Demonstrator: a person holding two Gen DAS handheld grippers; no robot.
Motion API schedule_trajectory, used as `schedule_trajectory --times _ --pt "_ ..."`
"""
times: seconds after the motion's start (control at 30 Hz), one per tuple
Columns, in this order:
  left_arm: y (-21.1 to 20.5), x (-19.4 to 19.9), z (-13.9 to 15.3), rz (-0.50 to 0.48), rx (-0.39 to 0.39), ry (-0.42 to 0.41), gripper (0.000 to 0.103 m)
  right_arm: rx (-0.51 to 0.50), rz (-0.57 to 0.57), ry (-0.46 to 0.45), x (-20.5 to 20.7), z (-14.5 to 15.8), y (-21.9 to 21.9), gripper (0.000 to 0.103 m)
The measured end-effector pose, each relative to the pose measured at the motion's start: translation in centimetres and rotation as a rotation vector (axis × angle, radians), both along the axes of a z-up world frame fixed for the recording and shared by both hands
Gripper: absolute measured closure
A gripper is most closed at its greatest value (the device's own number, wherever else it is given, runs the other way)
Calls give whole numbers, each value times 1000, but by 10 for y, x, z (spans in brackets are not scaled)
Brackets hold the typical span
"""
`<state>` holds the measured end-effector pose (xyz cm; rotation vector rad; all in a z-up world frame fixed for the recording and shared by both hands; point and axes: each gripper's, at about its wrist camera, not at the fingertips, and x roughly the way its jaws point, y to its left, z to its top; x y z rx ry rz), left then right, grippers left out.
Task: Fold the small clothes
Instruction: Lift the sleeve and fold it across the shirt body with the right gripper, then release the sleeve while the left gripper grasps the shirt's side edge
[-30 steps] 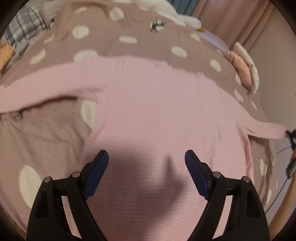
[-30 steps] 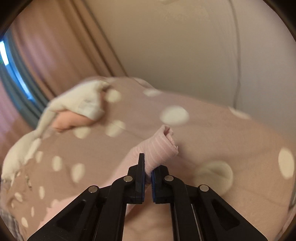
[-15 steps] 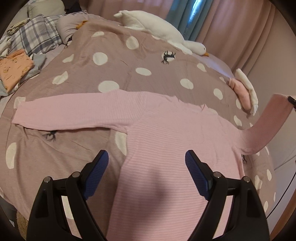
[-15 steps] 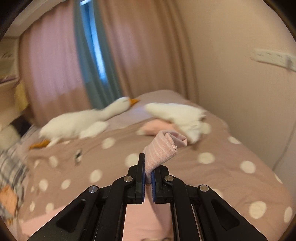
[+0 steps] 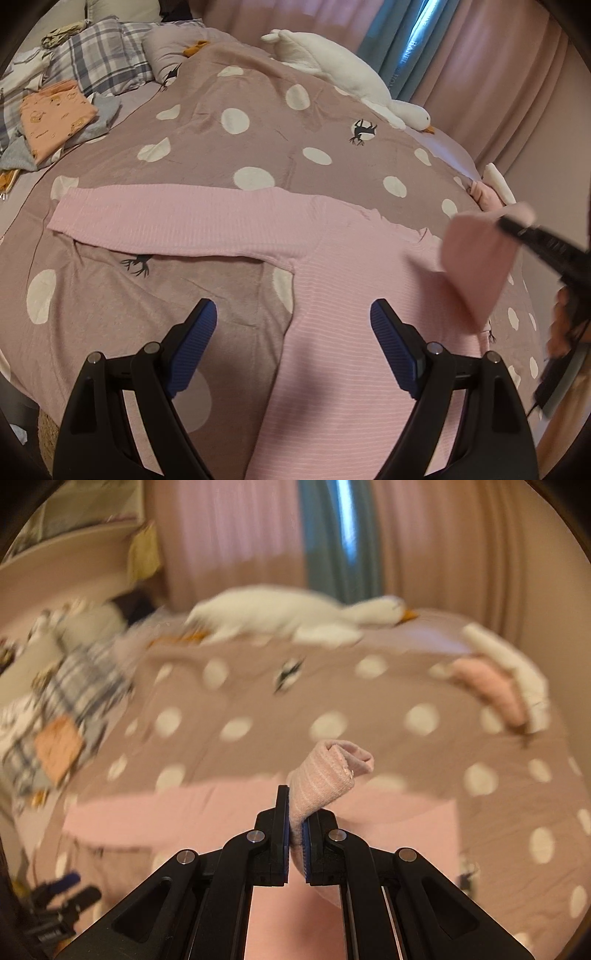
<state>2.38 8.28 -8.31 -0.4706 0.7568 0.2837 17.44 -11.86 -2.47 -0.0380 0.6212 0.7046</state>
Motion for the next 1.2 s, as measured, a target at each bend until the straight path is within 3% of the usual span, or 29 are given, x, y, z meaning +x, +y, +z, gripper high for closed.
schedule_trajectory --times 0.4,0.57,0.67,0.83,1.0,1.2 --pt "11 -6 -23 22 -21 62 17 -152 234 183 -25 -93 68 97" --pt "13 -8 -28 23 -26 76 17 -177 259 201 -28 -97 71 97" --pt "15 -7 -29 22 -29 83 17 -137 261 213 -31 -87 65 92" --pt "15 -6 -29 12 -35 82 17 -27 296 206 -39 -70 47 59" --pt "13 -3 -30 0 -44 82 17 -46 221 180 -34 -73 38 59" --pt "6 4 -36 -35 -55 94 17 -79 187 274 -14 -103 41 61"
